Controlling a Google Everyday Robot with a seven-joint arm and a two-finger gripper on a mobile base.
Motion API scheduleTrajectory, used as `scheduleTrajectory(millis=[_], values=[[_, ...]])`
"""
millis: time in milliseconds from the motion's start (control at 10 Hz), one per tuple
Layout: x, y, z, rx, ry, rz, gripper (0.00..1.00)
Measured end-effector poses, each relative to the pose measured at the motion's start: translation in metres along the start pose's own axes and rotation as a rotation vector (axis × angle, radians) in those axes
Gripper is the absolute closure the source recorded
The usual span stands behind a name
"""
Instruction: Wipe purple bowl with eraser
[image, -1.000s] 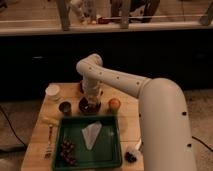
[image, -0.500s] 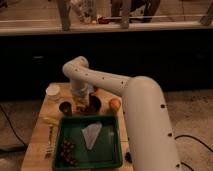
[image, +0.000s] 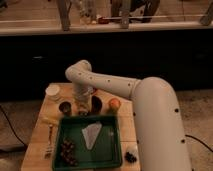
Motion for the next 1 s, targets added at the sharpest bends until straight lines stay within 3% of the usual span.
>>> scheduleTrajectory(millis=[200,400,700,1000], values=[[0.009,0.033,-0.010,0.004,0.021,0.049,0.97],[0.025,0.041,-0.015,0.004,0.044,0.071,0.97],[0.050,0.019,-0.016,-0.012,0.057,0.069,0.97],[0.044,-0.021,-0.008,-0.016,0.042,-0.002,0.97]])
